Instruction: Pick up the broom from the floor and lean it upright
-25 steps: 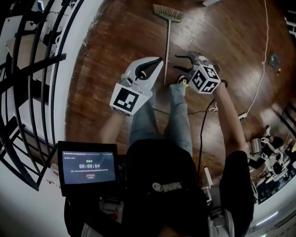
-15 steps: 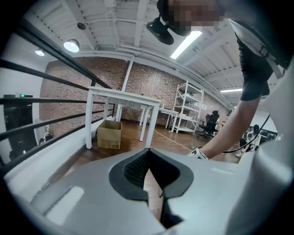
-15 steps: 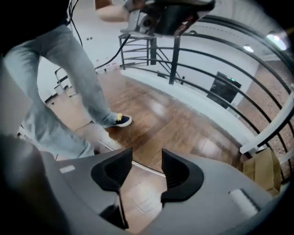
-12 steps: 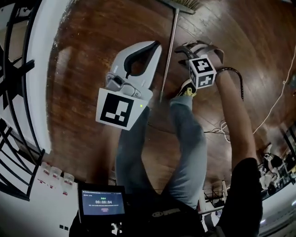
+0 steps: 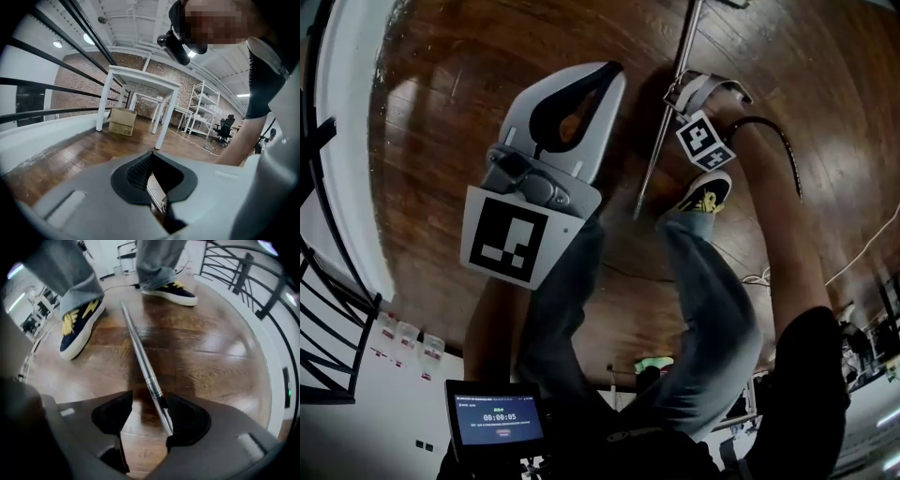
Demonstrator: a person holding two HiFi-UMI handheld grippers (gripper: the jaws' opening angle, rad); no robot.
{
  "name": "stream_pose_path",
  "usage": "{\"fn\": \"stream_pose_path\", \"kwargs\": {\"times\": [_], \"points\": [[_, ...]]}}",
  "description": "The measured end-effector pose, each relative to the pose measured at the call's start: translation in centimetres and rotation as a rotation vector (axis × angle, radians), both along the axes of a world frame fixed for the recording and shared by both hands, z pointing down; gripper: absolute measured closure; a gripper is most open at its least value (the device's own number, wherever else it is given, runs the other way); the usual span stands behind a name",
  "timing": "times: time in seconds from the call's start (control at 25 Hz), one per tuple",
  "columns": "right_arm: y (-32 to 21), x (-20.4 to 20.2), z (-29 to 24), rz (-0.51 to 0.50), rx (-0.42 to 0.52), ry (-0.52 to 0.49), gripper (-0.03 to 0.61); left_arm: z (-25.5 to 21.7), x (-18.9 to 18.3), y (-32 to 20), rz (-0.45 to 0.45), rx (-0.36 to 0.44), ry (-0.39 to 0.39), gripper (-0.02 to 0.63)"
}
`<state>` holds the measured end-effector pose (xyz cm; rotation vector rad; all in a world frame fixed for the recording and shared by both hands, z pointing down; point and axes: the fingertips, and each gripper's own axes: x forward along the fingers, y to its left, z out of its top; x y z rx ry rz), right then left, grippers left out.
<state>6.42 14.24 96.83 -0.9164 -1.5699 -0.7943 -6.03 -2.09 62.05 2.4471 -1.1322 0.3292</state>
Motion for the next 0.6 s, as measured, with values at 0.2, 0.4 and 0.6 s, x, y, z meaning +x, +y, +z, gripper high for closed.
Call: {"fn": "stream_pose_path", "kwargs": {"times": [0.2,0.4,0.6], "points": [[0.6,0.8,0.9,-0.113,0.002,0.058,0.356,0.1,-1.0,0.6,-0.032,0.001,-0.016,0.597],[0.7,1.3,0.7,-0.165,-0.033,0.067,0.482,-0.2,-1.2,1.2,-0.036,-0.004,-0.022,0.597],[-1.1,-0.9,-0.2,-0.068,-0.016,0.005,0.482,-0.5,-2.4,1.8,-0.088,-0.041,-0.016,0.597]]}}
